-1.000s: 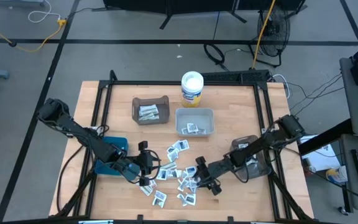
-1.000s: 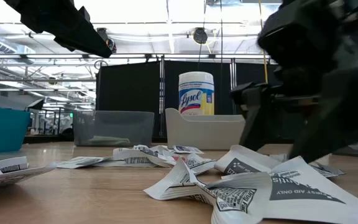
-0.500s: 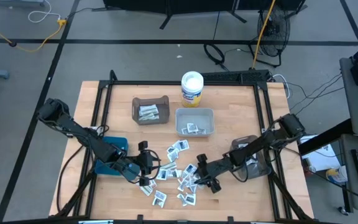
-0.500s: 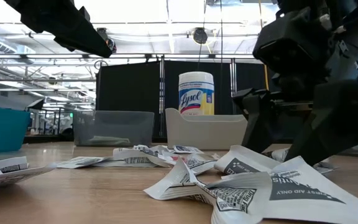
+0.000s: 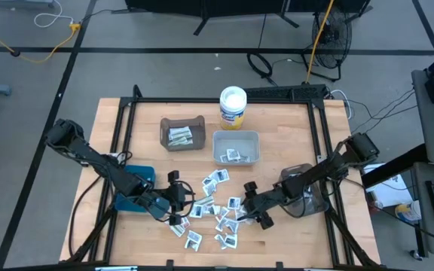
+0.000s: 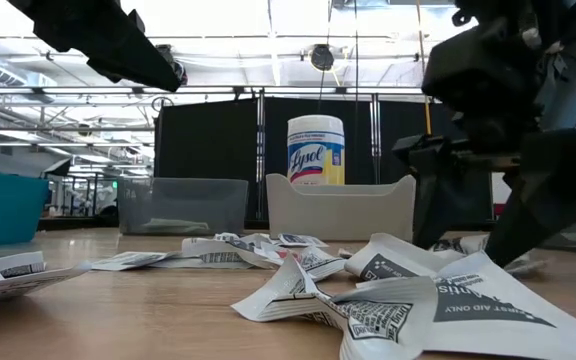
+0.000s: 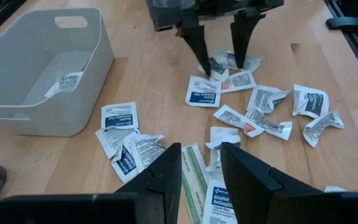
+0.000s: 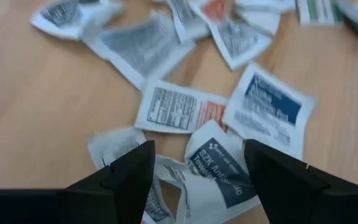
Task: Pick & Place First Aid Supplies
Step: Put the gray towelette pack into the gray bin
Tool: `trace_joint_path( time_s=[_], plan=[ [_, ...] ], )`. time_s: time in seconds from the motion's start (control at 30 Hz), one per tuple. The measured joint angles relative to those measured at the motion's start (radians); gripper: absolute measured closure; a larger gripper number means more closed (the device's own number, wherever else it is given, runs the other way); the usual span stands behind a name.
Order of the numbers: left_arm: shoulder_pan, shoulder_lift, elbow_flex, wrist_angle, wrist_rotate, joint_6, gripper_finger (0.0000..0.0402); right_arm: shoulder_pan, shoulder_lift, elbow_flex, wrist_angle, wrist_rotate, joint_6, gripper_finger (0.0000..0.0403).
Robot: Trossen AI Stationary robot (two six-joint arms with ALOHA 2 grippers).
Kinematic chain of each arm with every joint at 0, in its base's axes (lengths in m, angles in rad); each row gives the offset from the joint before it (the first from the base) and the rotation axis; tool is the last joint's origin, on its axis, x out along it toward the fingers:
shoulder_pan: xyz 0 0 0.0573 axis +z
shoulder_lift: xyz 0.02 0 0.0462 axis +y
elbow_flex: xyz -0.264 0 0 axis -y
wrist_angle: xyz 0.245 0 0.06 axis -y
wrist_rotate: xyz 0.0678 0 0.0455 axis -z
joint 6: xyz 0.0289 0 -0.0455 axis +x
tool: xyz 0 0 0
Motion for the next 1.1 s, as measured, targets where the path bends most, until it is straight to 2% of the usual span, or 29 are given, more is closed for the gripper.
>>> trace_joint_path(
  time_s=[0.5, 1.1],
  plan=[
    [0.000, 0.000, 0.000, 0.039, -0.001, 0.017, 0.0284, -0.012, -0.002, -0.023, -0.021, -0.003, 0.148, 0.0161],
    [0.000, 0.000, 0.000, 0.041, -0.001, 0.022, 0.0284, -0.012, -0.001, -0.024, -0.002, -0.004, 0.127, 0.0201]
  ],
)
